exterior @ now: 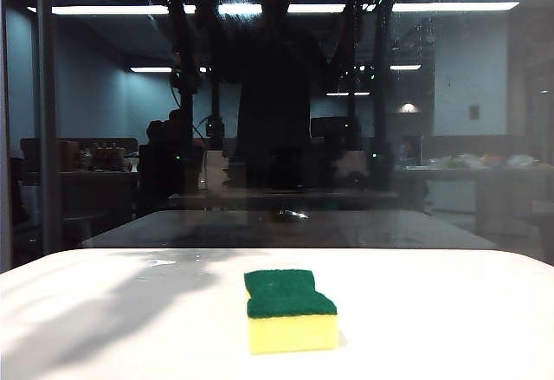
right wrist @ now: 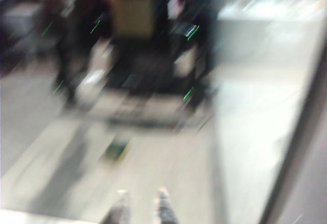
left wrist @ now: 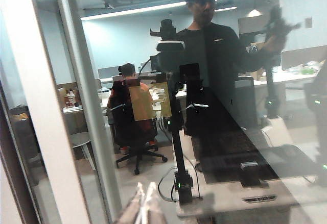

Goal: Reach upward to find where there is water on the glass, pick up the sponge from the table, dry the water, and finally place the sponge back on the table.

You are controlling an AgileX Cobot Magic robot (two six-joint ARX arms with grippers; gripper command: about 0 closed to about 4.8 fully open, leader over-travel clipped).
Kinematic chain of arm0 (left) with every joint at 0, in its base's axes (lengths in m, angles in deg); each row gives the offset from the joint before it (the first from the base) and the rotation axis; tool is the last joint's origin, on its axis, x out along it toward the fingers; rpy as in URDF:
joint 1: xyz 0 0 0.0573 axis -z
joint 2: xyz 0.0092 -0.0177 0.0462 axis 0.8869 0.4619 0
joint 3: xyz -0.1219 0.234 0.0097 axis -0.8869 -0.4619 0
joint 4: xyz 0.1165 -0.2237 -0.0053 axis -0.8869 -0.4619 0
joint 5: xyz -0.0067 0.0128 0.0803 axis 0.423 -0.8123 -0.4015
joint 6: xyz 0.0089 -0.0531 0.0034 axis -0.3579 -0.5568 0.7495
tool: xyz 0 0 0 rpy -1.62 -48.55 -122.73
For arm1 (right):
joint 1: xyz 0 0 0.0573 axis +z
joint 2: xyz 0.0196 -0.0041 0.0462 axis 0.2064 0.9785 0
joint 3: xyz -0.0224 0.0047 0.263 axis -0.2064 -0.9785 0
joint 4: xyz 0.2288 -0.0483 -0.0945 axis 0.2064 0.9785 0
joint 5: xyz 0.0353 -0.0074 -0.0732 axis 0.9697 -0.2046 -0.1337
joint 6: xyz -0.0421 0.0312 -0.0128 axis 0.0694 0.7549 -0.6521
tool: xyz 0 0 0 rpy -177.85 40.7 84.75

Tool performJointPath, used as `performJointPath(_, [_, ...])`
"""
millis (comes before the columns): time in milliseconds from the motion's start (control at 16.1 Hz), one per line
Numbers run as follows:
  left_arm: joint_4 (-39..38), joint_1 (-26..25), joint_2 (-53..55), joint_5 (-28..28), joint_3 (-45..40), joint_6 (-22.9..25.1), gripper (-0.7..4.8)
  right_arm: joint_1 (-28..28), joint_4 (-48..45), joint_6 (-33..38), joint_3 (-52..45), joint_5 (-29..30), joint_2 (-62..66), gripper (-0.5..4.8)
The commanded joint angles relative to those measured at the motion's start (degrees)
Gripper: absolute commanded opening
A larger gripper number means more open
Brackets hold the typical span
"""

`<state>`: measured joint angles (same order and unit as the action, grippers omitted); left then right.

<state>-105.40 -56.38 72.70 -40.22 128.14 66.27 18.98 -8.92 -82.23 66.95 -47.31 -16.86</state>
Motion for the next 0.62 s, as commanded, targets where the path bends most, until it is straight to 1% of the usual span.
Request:
performJointPath(62, [0.0, -0.1, -0.2, 0.0, 0.3, 0.0, -0.05, 4.1, 4.4, 0.2, -9.6, 0.6, -4.8, 1.98])
performJointPath(187, [-0.4, -0.1, -0.2, 0.0, 0.3, 0.0, -0.05, 4.4, 10.1, 2.0, -13.4, 3.8, -4.9, 2.95])
performJointPath(249, [-0.4, -0.1, -0.2, 0.0, 0.3, 0.0, -0.05, 4.4, 10.6, 3.5, -17.6, 7.3, -4.9, 3.55])
performJointPath(374, [-0.7, -0.1, -0.2, 0.0, 0.3, 0.0, -0.06, 4.4, 9.9, 4.3, -23.7, 10.6, -4.9, 3.7])
performJointPath(436, [-0.7, -0.1, -0.2, 0.0, 0.3, 0.0, -0.06, 4.4, 8.2, 5.0, -28.9, 12.6, -4.9, 3.7])
performJointPath(498, [-0.7, -0.1, -0.2, 0.0, 0.3, 0.0, -0.05, 4.4, 6.8, 5.2, -32.4, 12.8, -4.9, 3.7])
performJointPath(561, [-0.7, -0.1, -0.2, 0.0, 0.3, 0.0, -0.05, 4.4, 3.6, 5.6, -38.0, 12.8, -4.8, 3.7])
performJointPath(623, [-0.7, -0.1, -0.2, 0.0, 0.3, 0.0, -0.06, 4.4, 1.7, 6.5, -40.7, 12.8, -4.9, 3.8])
